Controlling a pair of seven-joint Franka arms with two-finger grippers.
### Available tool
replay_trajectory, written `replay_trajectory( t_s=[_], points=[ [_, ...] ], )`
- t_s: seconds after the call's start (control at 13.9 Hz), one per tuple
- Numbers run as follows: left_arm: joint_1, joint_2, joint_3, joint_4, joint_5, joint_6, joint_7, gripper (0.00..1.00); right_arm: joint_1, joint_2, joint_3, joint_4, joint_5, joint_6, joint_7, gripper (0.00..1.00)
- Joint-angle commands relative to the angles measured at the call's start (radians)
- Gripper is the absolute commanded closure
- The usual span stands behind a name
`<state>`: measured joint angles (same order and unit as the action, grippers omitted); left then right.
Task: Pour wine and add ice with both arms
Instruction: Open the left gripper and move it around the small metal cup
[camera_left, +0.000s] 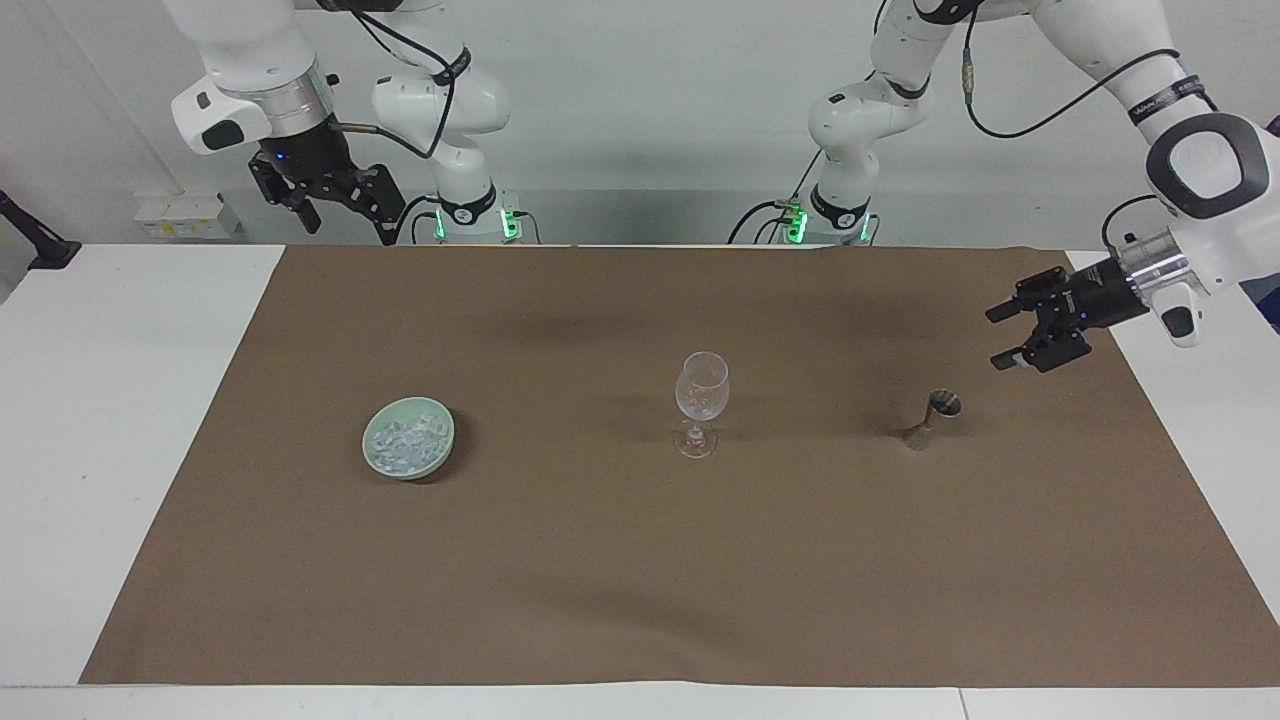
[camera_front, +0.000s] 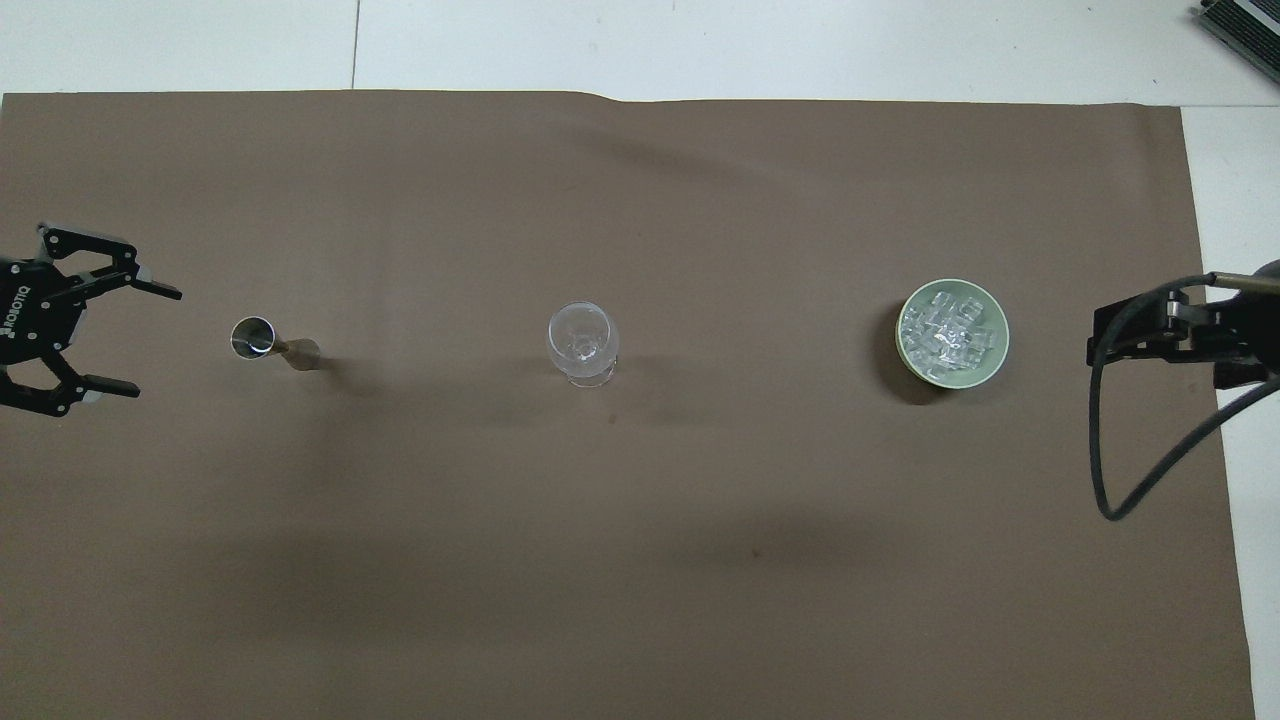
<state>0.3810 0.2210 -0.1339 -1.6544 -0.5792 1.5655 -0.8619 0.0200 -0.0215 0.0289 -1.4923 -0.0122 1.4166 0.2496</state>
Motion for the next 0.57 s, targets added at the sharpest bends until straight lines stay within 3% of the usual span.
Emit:
replay_trajectory(
  t_s=[0.0, 0.36, 0.5],
  points=[
    [0.022, 0.047, -0.010, -0.016, -0.045, 0.059, -0.081, 0.00, -0.011, -0.020, -0.003, -0.023, 0.029, 0.018, -0.016, 0.00],
    [0.064, 0.096, -0.010, -0.094, -0.134, 0.136, -0.083, 0.00, -0.011, -0.020, -0.004, -0.023, 0.029, 0.018, -0.015, 0.00],
    [0.093, 0.153, -0.012, -0.097, -0.177, 0.136, -0.081, 0.00, -0.011, -0.020, -0.004, -0.023, 0.029, 0.018, -0.022, 0.00]
  ],
)
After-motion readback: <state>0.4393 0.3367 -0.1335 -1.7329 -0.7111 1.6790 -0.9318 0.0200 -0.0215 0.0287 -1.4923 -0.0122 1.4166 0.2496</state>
